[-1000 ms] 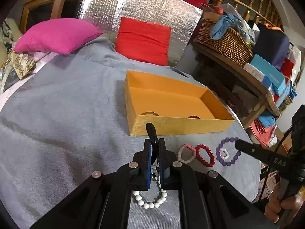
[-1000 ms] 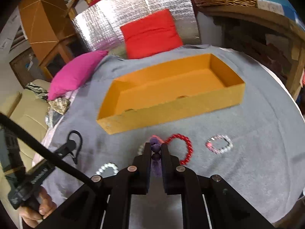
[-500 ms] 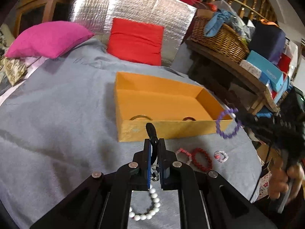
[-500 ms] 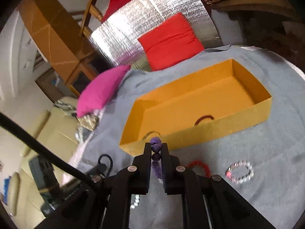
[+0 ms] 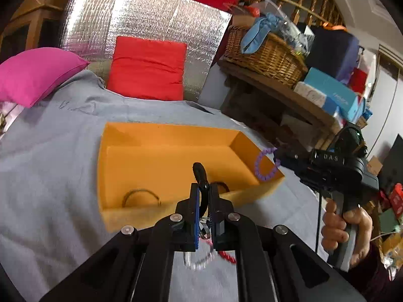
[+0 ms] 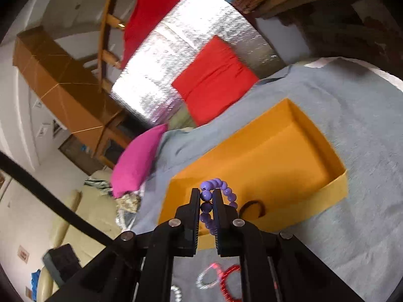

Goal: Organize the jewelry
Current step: 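Carry hair tie with left tool into orange box and release while right tool drops purple bracelet there, then withdraw both tools from the box toward the remaining bracelets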

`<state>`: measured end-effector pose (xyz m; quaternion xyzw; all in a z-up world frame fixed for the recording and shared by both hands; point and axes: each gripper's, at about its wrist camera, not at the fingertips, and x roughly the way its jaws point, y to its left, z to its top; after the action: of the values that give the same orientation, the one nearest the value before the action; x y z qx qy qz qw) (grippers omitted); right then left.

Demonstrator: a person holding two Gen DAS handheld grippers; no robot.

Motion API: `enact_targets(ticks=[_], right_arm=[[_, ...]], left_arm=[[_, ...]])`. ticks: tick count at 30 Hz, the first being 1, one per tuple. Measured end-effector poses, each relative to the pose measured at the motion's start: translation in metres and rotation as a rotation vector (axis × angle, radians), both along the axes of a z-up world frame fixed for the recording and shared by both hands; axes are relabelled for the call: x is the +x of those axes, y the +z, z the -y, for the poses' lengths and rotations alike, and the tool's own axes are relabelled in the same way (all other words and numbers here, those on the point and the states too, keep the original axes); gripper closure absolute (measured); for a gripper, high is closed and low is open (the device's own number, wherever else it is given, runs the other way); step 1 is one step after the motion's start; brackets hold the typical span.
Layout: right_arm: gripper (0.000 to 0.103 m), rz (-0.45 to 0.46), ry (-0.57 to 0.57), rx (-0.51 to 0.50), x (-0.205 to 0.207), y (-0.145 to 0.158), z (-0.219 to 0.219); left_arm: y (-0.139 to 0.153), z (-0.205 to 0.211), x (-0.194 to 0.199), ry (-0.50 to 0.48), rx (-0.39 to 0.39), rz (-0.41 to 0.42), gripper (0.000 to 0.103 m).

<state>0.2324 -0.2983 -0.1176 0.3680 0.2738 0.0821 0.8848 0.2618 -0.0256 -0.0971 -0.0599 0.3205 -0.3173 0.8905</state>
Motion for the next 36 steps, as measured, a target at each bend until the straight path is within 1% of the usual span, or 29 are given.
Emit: enact_targets(ticks=[4, 7, 9, 13, 17, 19, 20, 21, 23, 25, 27, 28, 29, 30, 31, 32, 33, 36], right_arm=[[0.092, -0.070, -0.032, -0.006, 0.021, -0.013, 0.015], [0.092, -0.109, -0.038, -0.014, 0.035, -0.021, 0.023], [0.092, -0.133, -0.038, -0.034, 0.048, -0.026, 0.024], [0.092, -0.173, -0.015, -0.072, 0.073, -0.037, 0.019], [0.091, -0.194, -0.007, -0.145, 0.090, -0.042, 0.011], [0.091, -0.208, -0.032, -0.169, 0.093, -0.044, 0.012], [0.090, -0.225, -0.056, -0.187, 0.092, -0.046, 0.015], [0.089, -0.231, -0.076, -0.198, 0.088, -0.046, 0.017], [0.088, -0.232, -0.103, -0.209, 0.080, -0.043, 0.022], [0.087, -0.216, -0.109, -0.214, 0.072, -0.036, 0.024], [0.087, -0.186, -0.117, -0.245, 0.055, -0.024, 0.025], [0.084, -0.179, -0.118, -0.251, 0.050, -0.020, 0.025], [0.081, -0.160, -0.119, -0.251, 0.037, -0.014, 0.026], [0.073, -0.146, -0.120, -0.244, 0.026, -0.010, 0.027], [0.062, -0.137, -0.123, -0.238, 0.018, -0.006, 0.027], [0.056, -0.125, -0.128, -0.231, 0.005, -0.003, 0.028], [0.052, -0.116, -0.132, -0.231, -0.002, 0.000, 0.028], [0.052, -0.108, -0.110, -0.242, -0.034, 0.002, 0.024]], left_arm=[[-0.001, 0.030, 0.033, 0.012, 0.036, -0.044, 0.096], [-0.010, 0.048, 0.049, 0.006, 0.051, -0.080, 0.096], [-0.019, 0.055, 0.058, 0.009, 0.053, -0.111, 0.096], [-0.037, 0.067, 0.075, 0.012, 0.093, -0.186, 0.096], [-0.048, 0.072, 0.080, 0.028, 0.142, -0.212, 0.096], [-0.051, 0.068, 0.080, 0.038, 0.150, -0.233, 0.093], [-0.050, 0.066, 0.079, 0.036, 0.145, -0.238, 0.086], [-0.050, 0.066, 0.077, 0.033, 0.142, -0.236, 0.078], [-0.043, 0.063, 0.068, 0.036, 0.150, -0.208, 0.069], [-0.034, 0.059, 0.053, 0.035, 0.163, -0.168, 0.068], [-0.027, 0.055, 0.043, 0.043, 0.172, -0.144, 0.067], [-0.023, 0.050, 0.035, 0.050, 0.181, -0.133, 0.066], [-0.021, 0.045, 0.026, 0.057, 0.189, -0.119, 0.065], [-0.018, 0.041, 0.021, 0.063, 0.193, -0.108, 0.063], [-0.016, 0.033, 0.010, 0.077, 0.203, -0.090, 0.062], [-0.015, 0.028, 0.003, 0.087, 0.213, -0.081, 0.059], [-0.015, 0.020, -0.005, 0.098, 0.222, -0.074, 0.054], [-0.022, -0.006, -0.033, 0.147, 0.248, -0.061, 0.051]])
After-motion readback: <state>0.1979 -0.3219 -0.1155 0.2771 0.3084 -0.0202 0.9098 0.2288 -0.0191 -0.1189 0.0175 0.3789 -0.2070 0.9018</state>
